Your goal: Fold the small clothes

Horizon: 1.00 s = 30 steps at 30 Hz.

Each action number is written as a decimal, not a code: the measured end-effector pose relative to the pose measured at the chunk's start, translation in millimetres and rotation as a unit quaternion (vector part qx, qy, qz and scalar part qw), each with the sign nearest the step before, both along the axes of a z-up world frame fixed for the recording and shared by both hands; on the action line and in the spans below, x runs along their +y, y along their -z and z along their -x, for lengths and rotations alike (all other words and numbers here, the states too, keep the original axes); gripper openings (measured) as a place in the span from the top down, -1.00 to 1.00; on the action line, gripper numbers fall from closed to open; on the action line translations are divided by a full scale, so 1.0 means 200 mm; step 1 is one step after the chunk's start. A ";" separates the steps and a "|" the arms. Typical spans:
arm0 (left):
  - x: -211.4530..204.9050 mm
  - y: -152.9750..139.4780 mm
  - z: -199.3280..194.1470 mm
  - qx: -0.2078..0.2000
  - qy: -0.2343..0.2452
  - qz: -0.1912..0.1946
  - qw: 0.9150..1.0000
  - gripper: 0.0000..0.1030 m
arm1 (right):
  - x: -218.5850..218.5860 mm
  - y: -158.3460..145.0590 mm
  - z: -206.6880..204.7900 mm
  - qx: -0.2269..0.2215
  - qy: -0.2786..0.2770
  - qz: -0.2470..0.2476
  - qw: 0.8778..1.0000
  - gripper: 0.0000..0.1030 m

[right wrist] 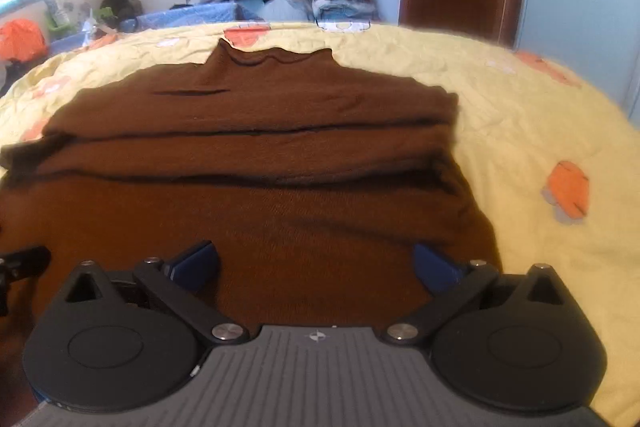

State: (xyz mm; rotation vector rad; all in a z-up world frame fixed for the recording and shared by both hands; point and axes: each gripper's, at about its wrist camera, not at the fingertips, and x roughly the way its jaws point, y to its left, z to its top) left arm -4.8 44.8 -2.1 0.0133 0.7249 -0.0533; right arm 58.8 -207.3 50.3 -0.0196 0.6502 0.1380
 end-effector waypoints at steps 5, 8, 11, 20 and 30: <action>0.01 0.00 0.11 0.003 0.017 -0.012 1.000 -1.00 | -0.03 0.01 0.19 0.005 0.006 0.015 1.000 -1.00; -0.01 0.00 0.17 -0.004 0.010 -0.016 1.000 -1.00 | -0.01 0.02 0.26 0.000 0.017 0.013 1.000 -1.00; -0.02 0.00 0.15 -0.007 0.003 -0.016 1.000 -1.00 | 0.00 0.03 0.28 -0.008 0.022 0.009 1.000 -1.00; -0.02 -0.01 0.13 -0.008 0.005 -0.014 1.000 -1.00 | -0.01 0.03 0.29 -0.012 0.023 0.008 1.000 -1.00; -0.03 -0.01 0.13 -0.009 0.003 -0.016 1.000 -1.00 | -0.01 0.03 0.29 -0.013 0.022 0.007 1.000 -1.00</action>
